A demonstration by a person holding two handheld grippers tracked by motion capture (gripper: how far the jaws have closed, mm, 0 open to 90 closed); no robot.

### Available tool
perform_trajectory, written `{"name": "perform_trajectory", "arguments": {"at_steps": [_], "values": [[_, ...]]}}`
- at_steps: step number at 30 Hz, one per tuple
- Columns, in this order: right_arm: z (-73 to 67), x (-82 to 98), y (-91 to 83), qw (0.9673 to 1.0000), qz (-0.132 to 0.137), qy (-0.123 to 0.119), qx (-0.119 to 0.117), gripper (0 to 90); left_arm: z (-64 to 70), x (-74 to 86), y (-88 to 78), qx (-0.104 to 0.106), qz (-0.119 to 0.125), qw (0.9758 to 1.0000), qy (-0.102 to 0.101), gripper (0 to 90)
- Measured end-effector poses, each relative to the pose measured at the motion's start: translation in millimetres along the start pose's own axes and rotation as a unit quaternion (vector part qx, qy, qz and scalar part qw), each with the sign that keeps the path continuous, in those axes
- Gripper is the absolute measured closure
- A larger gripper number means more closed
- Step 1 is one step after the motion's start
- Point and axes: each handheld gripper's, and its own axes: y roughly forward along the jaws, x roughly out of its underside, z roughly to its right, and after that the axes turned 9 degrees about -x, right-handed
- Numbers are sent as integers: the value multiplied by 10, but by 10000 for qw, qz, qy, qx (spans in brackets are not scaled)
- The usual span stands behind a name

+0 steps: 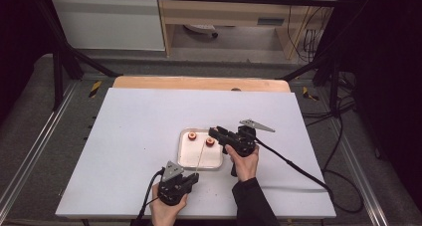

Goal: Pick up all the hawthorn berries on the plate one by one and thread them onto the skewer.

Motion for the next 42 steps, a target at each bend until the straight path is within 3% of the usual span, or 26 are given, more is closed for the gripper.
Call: {"name": "perform_trajectory", "arguments": {"at_steps": [12,22,42], "values": [[-51,-14,-20,9980,592,4,-214,600,86,-39,73,124,29,9993,-339,881],[-68,9,-16,9973,666,-7,-322,600,160,-106,93,213,53,9992,-344,881],[-96,24,-24,9962,747,77,-447,601,150,-126,116,196,94,9988,-449,882]]}}
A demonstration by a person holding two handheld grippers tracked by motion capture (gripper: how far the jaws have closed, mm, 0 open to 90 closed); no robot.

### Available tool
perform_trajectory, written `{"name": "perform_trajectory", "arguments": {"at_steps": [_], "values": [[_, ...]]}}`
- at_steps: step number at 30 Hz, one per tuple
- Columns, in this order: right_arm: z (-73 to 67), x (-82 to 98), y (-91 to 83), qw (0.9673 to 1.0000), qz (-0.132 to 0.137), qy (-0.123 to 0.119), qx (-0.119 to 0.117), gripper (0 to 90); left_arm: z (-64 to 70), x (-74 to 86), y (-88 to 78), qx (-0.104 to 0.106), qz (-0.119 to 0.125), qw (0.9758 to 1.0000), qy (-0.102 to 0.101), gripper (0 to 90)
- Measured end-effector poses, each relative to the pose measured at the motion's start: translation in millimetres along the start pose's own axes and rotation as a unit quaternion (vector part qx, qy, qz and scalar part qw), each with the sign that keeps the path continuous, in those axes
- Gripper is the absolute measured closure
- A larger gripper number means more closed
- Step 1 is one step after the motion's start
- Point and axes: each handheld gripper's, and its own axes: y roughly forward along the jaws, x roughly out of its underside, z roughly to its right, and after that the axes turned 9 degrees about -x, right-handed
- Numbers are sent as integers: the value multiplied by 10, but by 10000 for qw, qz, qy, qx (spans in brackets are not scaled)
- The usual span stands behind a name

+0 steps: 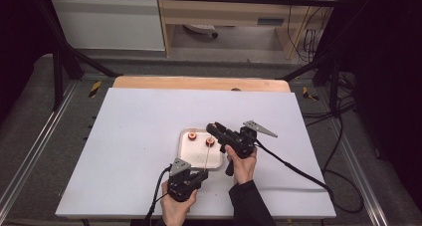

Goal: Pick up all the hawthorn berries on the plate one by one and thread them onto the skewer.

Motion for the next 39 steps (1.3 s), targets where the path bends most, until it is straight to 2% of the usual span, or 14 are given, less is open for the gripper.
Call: {"name": "perform_trajectory", "arguments": {"at_steps": [25,39], "values": [[-2,-15,-4,10000,-1,88,-36,601,1,4,-9,-41,67,9999,85,881],[-12,77,14,9997,-198,118,-72,601,-20,-49,-13,-9,114,9999,-65,882]]}}
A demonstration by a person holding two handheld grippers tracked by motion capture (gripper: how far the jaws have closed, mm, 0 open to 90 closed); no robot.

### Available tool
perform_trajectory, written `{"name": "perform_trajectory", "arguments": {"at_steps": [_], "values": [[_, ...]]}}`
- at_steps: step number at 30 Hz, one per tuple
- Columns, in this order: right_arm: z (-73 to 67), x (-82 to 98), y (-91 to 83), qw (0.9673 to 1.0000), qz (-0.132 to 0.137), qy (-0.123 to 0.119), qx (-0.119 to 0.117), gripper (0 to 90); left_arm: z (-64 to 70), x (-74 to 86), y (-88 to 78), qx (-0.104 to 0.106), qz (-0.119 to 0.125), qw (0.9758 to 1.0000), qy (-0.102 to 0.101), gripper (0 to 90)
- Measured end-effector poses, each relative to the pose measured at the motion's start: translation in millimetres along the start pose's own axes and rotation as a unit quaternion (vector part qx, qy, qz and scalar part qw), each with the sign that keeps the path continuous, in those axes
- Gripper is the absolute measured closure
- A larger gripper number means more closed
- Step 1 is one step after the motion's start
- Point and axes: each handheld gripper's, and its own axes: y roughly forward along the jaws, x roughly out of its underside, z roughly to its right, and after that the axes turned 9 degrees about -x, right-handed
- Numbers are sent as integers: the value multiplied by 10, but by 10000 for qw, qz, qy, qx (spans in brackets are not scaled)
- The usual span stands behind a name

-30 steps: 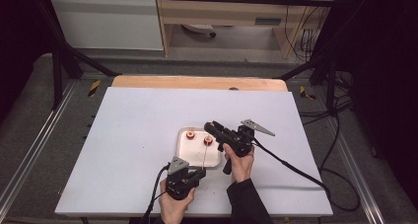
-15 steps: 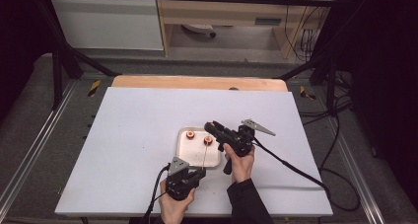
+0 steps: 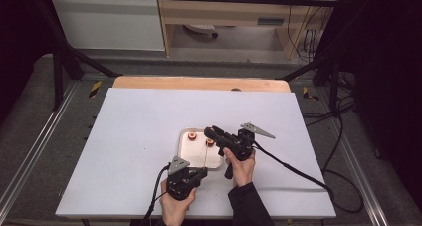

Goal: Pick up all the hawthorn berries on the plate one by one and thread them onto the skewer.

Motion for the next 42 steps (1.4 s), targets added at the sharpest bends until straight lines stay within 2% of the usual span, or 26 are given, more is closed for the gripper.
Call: {"name": "perform_trajectory", "arguments": {"at_steps": [6,18,24,34,42], "values": [[-11,71,6,9998,-191,-38,-26,601,-23,-65,-8,-18,15,10000,-86,881],[-28,227,16,9985,-532,-139,-67,602,-81,-161,20,-138,13,9999,-80,882],[-50,295,8,9974,-691,-149,-146,602,-98,-212,26,-176,6,9998,-20,882],[-63,390,5,9954,-924,-222,-117,602,-120,-238,62,-218,-26,9997,55,883],[-71,373,-14,9946,-977,-331,-134,574,-135,-235,45,-214,-34,9994,254,882]]}}
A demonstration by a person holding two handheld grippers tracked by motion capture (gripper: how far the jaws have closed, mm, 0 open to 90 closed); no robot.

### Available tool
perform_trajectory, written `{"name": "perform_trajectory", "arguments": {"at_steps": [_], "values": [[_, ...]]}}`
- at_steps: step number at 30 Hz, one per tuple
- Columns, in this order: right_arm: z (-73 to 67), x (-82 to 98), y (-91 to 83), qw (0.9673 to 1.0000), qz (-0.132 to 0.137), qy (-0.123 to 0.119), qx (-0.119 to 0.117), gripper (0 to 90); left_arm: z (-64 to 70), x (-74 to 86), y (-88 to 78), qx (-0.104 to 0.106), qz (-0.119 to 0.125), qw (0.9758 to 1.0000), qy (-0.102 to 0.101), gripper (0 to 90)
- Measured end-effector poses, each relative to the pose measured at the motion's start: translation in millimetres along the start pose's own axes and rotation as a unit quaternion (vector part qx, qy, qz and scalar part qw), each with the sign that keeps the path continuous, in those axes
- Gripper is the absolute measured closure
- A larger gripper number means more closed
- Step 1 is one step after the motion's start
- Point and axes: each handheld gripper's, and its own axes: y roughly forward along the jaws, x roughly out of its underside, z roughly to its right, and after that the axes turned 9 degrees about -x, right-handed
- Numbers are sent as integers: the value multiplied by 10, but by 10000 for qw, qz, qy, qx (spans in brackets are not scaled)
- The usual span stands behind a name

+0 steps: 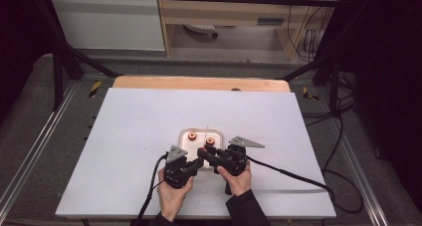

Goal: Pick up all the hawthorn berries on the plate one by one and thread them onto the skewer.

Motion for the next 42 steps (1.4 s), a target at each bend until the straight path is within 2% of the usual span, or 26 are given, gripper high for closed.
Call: {"name": "perform_trajectory", "arguments": {"at_steps": [2,7,12,18,24,28,30,35,40,42], "values": [[-5,-23,-26,9999,-8,-132,72,522,-22,14,-8,-28,-14,10000,32,882],[-3,-108,-88,9993,-70,-324,188,405,-98,50,-49,-145,-53,9995,262,882],[36,-178,-123,9979,-285,-460,361,282,-191,87,-120,-260,-94,9987,428,882],[132,-262,-143,9935,-703,-698,566,156,-284,133,-219,-322,-106,9981,514,881],[219,-329,-157,9863,-1155,-931,717,105,-340,158,-281,-327,-115,9978,571,881],[263,-375,-174,9800,-1437,-1142,766,98,-367,175,-304,-359,-98,9970,674,881],[273,-394,-185,9770,-1546,-1229,808,100,-375,186,-320,-355,-144,9971,658,881],[304,-468,-185,9637,-1984,-1500,966,102,-403,199,-337,-371,-157,9968,689,881],[325,-521,-120,9461,-2525,-1752,1024,94,-413,209,-349,-397,-177,9962,752,881],[331,-539,-88,9420,-2655,-1769,1046,91,-424,213,-356,-401,-174,9962,752,880]]}}
